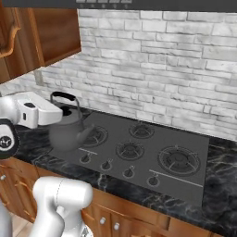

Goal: Pick the kettle from the cabinet and place it on a stove burner. Then pick the pot from the counter and place it on another stove burner. Finally, turn both burners on.

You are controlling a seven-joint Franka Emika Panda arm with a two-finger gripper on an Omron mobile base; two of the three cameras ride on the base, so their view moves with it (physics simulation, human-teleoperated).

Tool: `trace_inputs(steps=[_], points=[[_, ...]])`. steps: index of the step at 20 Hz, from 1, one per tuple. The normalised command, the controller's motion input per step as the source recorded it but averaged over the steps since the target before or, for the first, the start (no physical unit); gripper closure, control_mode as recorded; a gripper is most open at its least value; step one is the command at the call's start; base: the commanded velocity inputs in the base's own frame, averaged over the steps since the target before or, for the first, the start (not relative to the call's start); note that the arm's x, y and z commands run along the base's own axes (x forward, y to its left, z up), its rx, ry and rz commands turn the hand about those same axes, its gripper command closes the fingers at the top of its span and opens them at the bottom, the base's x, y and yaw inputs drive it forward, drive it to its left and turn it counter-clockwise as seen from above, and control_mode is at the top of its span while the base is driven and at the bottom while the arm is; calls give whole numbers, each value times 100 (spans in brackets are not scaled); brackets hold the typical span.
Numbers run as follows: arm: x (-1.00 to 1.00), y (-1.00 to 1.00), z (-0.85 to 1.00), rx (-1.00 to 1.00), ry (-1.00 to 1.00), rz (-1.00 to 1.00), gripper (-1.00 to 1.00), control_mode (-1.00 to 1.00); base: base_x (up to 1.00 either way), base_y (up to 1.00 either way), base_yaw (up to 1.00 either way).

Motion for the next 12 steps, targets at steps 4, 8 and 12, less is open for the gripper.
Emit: trace_inputs(steps=[4,8,12], points=[[27,0,-22,0,0,10,100,-100,0,0,0],[26,0,-22,0,0,11,100,-100,0,0,0],[23,0,-18,0,0,7,100,-100,0,0,0]])
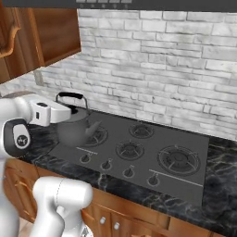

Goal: Pick the kettle from the cabinet and place it on a stove burner. Then pick the pot from the counter and place it on another stove burner. Finally, turn both burners on.

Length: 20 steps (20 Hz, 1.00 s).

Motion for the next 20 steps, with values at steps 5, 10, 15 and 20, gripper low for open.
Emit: trace_inputs(steps=[5,10,15,20], points=[[22,3,-15,0,0,4,100,-100,0,0,0],[19,10,-19,0,0,3,100,-100,0,0,0],[23,10,-20,0,0,3,100,-100,0,0,0],[22,10,-23,0,0,3,100,-100,0,0,0]])
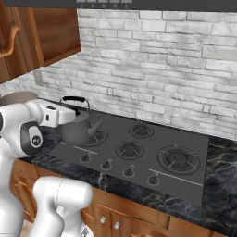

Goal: Pick the kettle from the cabinet and place it on a stove burner. Then pick the pot from the counter and place it on another stove burner. Finally, turn both burners on.

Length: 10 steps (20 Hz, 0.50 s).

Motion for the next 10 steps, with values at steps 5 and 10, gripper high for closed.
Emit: trace_inputs(steps=[5,10], points=[[22,11,-19,0,0,4,100,-100,0,0,0],[20,14,-15,0,0,3,100,-100,0,0,0]])
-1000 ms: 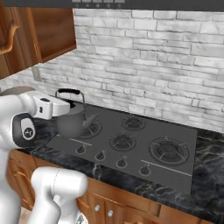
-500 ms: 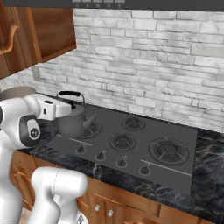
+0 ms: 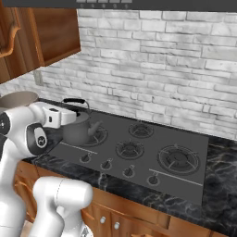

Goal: Pick the kettle from the cabinet and place it on a stove burner. Then pick the pot from the counter and place it on another stove burner. Finally, turn both burners on.

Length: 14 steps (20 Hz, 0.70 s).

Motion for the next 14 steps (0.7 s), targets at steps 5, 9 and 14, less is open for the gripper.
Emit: trace_inputs(steps=[5,9,14], points=[[20,17,-16,0,0,2,100,-100,0,0,0],[14,19,-12,0,0,2,100,-100,0,0,0],[23,13,-10,1,0,2,100,-100,0,0,0]])
